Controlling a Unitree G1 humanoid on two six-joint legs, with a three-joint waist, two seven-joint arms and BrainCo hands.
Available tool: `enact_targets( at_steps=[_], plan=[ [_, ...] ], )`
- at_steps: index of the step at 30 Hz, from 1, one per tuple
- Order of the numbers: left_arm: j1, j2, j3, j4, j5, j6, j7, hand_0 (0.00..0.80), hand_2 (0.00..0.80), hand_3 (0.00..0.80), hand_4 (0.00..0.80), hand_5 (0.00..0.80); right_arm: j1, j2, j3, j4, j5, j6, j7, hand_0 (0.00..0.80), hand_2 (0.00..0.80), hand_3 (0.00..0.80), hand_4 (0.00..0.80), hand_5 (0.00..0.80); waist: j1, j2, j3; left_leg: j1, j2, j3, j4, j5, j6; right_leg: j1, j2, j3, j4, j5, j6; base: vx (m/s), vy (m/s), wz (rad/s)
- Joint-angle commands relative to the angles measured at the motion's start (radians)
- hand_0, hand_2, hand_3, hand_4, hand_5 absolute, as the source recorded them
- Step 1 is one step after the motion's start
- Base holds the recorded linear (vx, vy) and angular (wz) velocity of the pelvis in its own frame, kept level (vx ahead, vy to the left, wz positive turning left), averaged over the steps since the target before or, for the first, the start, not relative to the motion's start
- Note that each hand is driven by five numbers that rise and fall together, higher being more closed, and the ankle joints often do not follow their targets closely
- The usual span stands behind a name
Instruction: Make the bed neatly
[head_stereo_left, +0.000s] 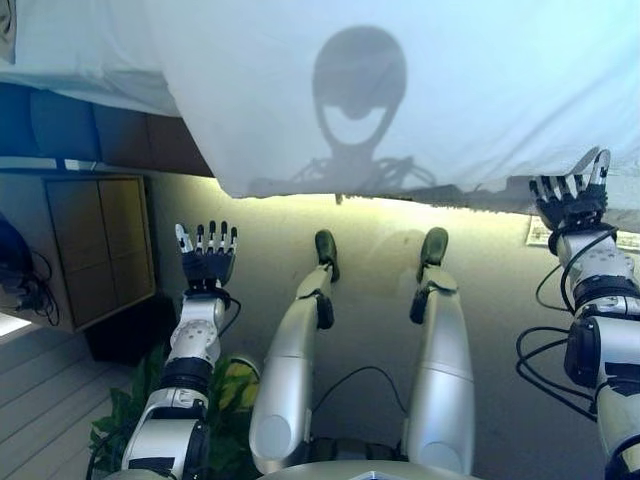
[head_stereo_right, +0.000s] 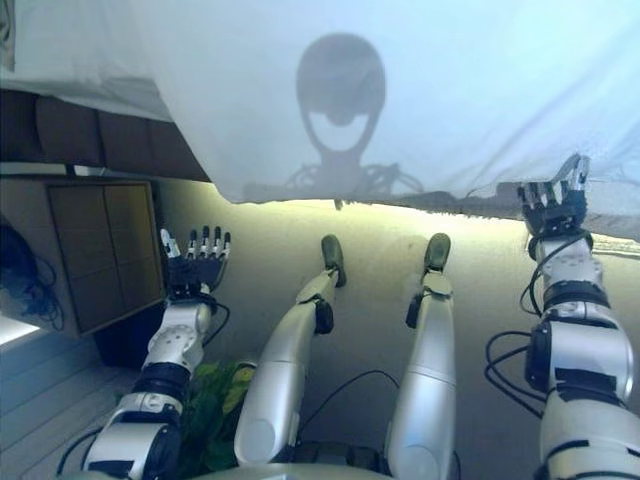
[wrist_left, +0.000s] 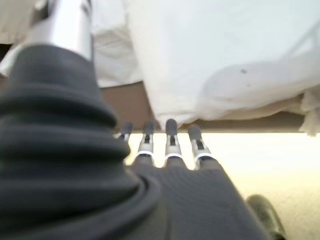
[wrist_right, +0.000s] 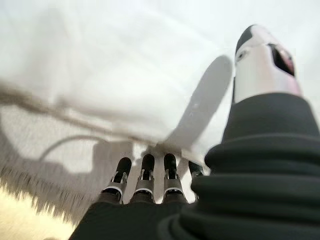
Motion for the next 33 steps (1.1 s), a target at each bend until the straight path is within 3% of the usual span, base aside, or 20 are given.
enact_targets(
  at_steps=[1, 12, 13, 14, 15, 16, 25, 33],
  plan=[
    [0.031, 0.046, 0.025, -0.025, -0.034, -0.032, 0.005, 0.0, 0.0, 0.0, 0.0, 0.0, -0.047, -0.07, 0.067, -0.051, -0.019, -0.021, 0.069, 0.0, 0.0, 0.0, 0.0, 0.0, -0.006, 0.069, 0.006, -0.063, -0.037, -0.051, 0.183, -0.117, -0.003, -0.028, -0.008, -0.036, 0.009, 0.054, 0.046, -0.013, -0.071, 0.06],
    [0.015, 0.094, 0.06, 0.015, -0.046, 0.014, -0.011, 0.0, 0.0, 0.0, 0.0, 0.0, -0.098, -0.061, 0.133, -0.119, -0.056, -0.024, 0.104, 0.0, 0.0, 0.0, 0.0, 0.0, 0.006, 0.034, 0.006, -0.043, -0.021, -0.065, 0.159, -0.096, -0.014, 0.009, -0.002, -0.065, -0.01, 0.058, 0.043, -0.005, -0.024, 0.04],
    [0.012, 0.098, 0.061, 0.02, -0.05, 0.02, -0.012, 0.0, 0.0, 0.0, 0.0, 0.0, -0.098, -0.061, 0.134, -0.117, -0.062, -0.025, 0.1, 0.066, 0.066, 0.066, 0.066, 0.066, 0.006, 0.031, 0.006, -0.037, -0.019, -0.064, 0.154, -0.095, -0.015, 0.017, -0.003, -0.069, -0.016, 0.061, 0.044, -0.002, 0.012, -0.03],
    [0.011, 0.103, 0.066, 0.026, -0.05, 0.028, -0.013, 0.0, 0.0, 0.0, 0.0, 0.0, -0.094, -0.061, 0.133, -0.115, -0.064, -0.022, 0.095, 0.496, 0.496, 0.496, 0.496, 0.496, 0.006, 0.028, 0.006, -0.03, -0.018, -0.064, 0.151, -0.094, -0.016, 0.024, -0.001, -0.072, -0.02, 0.062, 0.044, 0.0, 0.0, 0.0],
    [0.009, 0.105, 0.067, 0.032, -0.05, 0.031, -0.015, 0.0, 0.0, 0.0, 0.0, 0.0, -0.088, -0.061, 0.13, -0.11, -0.074, -0.022, 0.09, 0.725, 0.725, 0.725, 0.725, 0.725, 0.006, 0.025, 0.006, -0.025, -0.019, -0.065, 0.148, -0.094, -0.016, 0.03, -0.001, -0.075, -0.025, 0.064, 0.044, 0.0, 0.0, 0.0],
    [0.007, 0.105, 0.068, 0.039, -0.049, 0.036, -0.019, 0.0, 0.0, 0.0, 0.0, 0.0, -0.083, -0.059, 0.129, -0.105, -0.089, -0.019, 0.087, 0.8, 0.8, 0.8, 0.8, 0.8, 0.006, 0.022, 0.006, -0.02, -0.019, -0.064, 0.146, -0.094, -0.016, 0.036, -0.001, -0.078, -0.031, 0.067, 0.045, 0.0, 0.0, 0.0],
    [-0.006, 0.099, 0.055, 0.06, -0.046, 0.046, -0.04, 0.0, 0.0, 0.0, 0.0, 0.0, -0.047, -0.025, 0.145, -0.077, -0.186, -0.06, 0.058, 0.8, 0.8, 0.8, 0.8, 0.8, 0.004, 0.014, 0.006, 0.019, -0.025, -0.054, 0.109, -0.085, -0.015, 0.076, -0.003, -0.084, -0.092, 0.095, 0.054, -0.025, 0.041, -0.01],
    [-0.011, 0.078, 0.04, 0.068, -0.048, 0.037, -0.051, 0.0, 0.0, 0.0, 0.0, 0.0, -0.032, 0.008, 0.164, -0.045, -0.241, -0.057, 0.056, 0.8, 0.8, 0.8, 0.8, 0.8, -0.002, 0.02, 0.006, 0.05, -0.039, -0.043, 0.085, -0.085, -0.011, 0.104, -0.002, -0.074, -0.14, 0.114, 0.064, -0.034, 0.071, -0.01]
  ],
)
